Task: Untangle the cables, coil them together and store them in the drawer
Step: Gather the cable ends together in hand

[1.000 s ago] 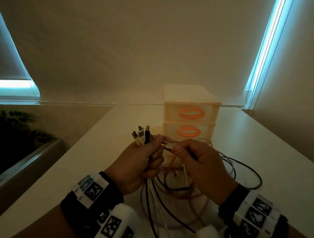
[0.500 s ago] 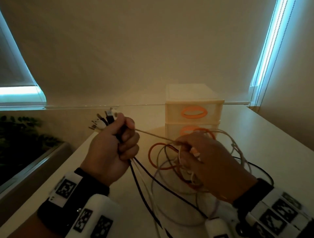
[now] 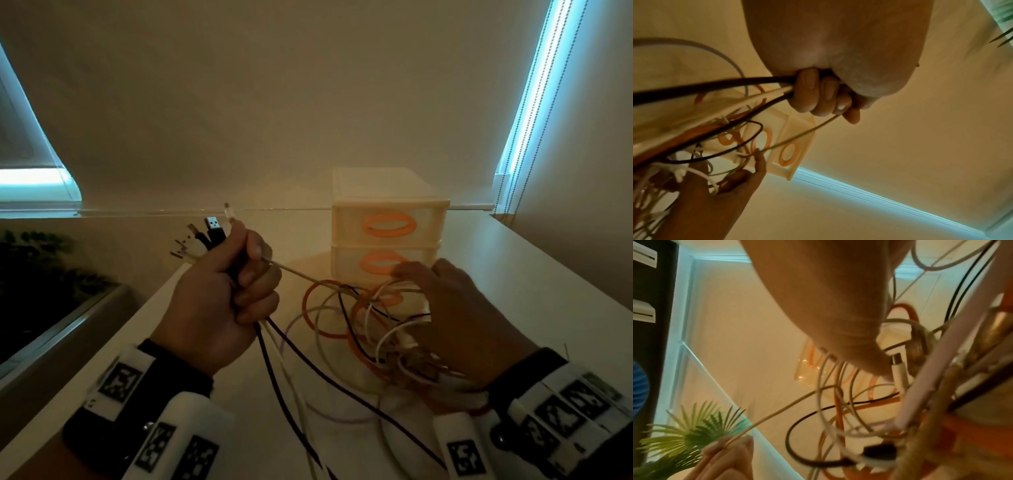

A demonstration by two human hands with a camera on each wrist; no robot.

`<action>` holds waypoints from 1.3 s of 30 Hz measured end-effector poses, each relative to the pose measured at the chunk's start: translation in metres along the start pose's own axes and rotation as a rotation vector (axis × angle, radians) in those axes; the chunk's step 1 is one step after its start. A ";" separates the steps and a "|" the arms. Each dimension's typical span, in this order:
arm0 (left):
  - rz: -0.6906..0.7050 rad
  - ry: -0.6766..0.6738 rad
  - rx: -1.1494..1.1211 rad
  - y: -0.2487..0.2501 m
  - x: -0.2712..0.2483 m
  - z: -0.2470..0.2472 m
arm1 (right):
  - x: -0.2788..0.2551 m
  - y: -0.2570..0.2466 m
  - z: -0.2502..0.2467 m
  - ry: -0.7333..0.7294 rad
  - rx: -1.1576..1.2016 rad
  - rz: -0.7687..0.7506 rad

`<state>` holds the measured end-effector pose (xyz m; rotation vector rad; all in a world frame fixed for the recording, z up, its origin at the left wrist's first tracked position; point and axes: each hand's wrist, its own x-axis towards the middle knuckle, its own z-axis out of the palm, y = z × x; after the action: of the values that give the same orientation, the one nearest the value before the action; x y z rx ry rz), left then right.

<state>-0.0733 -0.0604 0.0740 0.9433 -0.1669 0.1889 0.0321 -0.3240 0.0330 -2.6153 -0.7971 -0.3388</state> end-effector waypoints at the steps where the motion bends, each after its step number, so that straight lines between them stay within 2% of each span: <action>1: -0.002 0.000 -0.006 0.000 0.000 0.000 | 0.001 0.009 0.000 -0.014 -0.047 0.058; 3: 0.025 0.006 -0.038 0.003 -0.001 -0.003 | 0.001 0.024 0.000 0.018 -0.068 0.155; 6: 0.113 0.037 -0.084 0.016 0.000 -0.010 | 0.004 0.038 -0.009 0.168 -0.026 0.264; 9: 0.073 0.125 -0.059 0.009 0.002 -0.013 | 0.006 0.047 -0.023 0.289 -0.029 0.313; 11: -0.004 0.125 0.005 -0.003 0.003 -0.011 | 0.007 0.047 -0.030 0.192 -0.007 0.249; 13: -0.061 0.088 0.075 -0.013 0.004 -0.008 | 0.003 0.042 -0.036 -0.089 0.059 0.178; 15: -0.101 0.054 0.127 -0.019 0.004 -0.005 | -0.002 0.031 -0.045 -0.332 0.006 0.119; 16: -0.119 0.037 0.141 -0.022 0.003 -0.003 | -0.005 0.026 -0.050 -0.355 -0.019 0.081; 18: -0.149 0.007 0.157 -0.025 0.001 -0.001 | -0.010 0.016 -0.061 -0.239 0.022 0.001; 20: -0.167 -0.026 0.173 -0.028 0.000 0.001 | -0.014 0.000 -0.068 -0.140 0.215 -0.074; 23: -0.177 -0.095 0.190 -0.031 -0.003 0.006 | -0.016 -0.035 -0.057 -0.036 0.728 -0.161; 25: -0.179 -0.153 0.181 -0.032 -0.004 0.008 | -0.015 -0.059 -0.035 0.074 1.018 -0.122; 26: -0.180 -0.183 0.174 -0.032 -0.005 0.008 | -0.016 -0.072 -0.023 0.067 1.053 -0.077; 27: -0.180 -0.211 0.167 -0.031 -0.005 0.007 | -0.019 -0.082 -0.013 0.013 1.034 -0.062; 29: -0.181 -0.252 0.140 -0.027 -0.006 0.004 | -0.025 -0.091 0.008 -0.143 0.938 -0.139; 31: -0.148 -0.232 0.074 -0.019 -0.005 -0.001 | -0.027 -0.084 0.017 -0.210 0.783 -0.220; 33: -0.074 -0.136 -0.008 -0.007 -0.001 -0.011 | -0.022 -0.073 0.017 -0.174 0.673 -0.255; 36: -0.015 -0.007 -0.058 0.005 0.004 -0.021 | -0.014 -0.063 0.012 -0.030 0.513 -0.284; 39: -0.009 0.095 -0.023 0.002 0.006 -0.021 | -0.011 -0.062 0.016 -0.039 0.445 -0.302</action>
<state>-0.0667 -0.0419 0.0650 0.9104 -0.0766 0.2226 -0.0110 -0.2752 0.0332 -2.0961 -1.1384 -0.1662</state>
